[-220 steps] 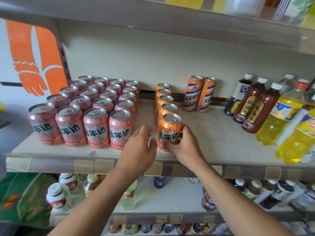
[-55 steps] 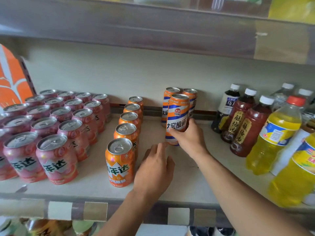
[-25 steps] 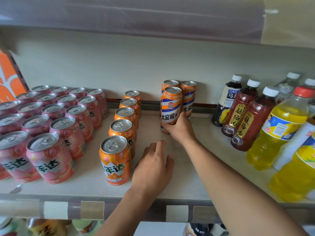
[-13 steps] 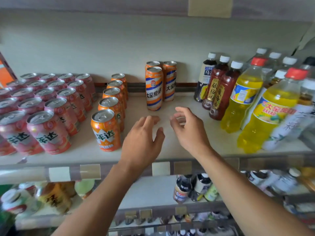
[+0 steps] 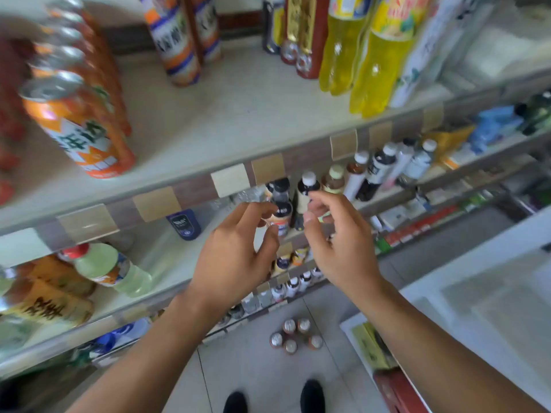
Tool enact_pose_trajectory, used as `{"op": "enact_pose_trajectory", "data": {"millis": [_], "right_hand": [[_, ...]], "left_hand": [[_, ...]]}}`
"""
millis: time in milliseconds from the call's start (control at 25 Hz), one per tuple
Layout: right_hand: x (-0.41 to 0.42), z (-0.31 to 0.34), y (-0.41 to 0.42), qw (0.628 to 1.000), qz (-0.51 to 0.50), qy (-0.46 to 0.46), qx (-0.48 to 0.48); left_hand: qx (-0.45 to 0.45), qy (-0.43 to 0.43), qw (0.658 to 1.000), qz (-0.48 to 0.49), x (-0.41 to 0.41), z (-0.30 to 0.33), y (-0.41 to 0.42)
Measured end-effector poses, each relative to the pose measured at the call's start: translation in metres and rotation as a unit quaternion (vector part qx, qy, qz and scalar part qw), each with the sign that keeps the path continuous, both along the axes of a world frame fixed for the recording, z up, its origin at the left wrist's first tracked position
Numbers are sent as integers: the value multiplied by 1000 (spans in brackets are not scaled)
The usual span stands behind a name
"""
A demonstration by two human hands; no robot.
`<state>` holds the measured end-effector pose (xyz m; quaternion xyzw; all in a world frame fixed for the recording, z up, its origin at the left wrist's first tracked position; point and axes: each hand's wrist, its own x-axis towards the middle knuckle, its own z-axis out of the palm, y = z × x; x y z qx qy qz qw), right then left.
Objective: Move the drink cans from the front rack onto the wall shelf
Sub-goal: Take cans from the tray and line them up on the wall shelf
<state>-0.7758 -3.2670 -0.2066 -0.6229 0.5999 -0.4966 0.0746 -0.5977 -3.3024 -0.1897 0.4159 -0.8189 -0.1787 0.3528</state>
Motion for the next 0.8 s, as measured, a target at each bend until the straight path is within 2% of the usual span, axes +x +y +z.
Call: {"op": "enact_pose_trajectory", "data": {"millis": [200, 400, 560, 800], "right_hand": [[12, -96, 65, 988, -97, -1, 123], [28, -210, 117, 950, -142, -36, 275], [40, -343, 137, 927, -127, -44, 350], [53, -560, 156, 882, -120, -18, 456]], "left_hand": [[91, -62, 989, -102, 12, -89, 16], [123, -123, 976, -134, 11, -193, 37], [186, -162, 961, -124, 18, -314, 54], [227, -188, 952, -87, 18, -514, 74]]}}
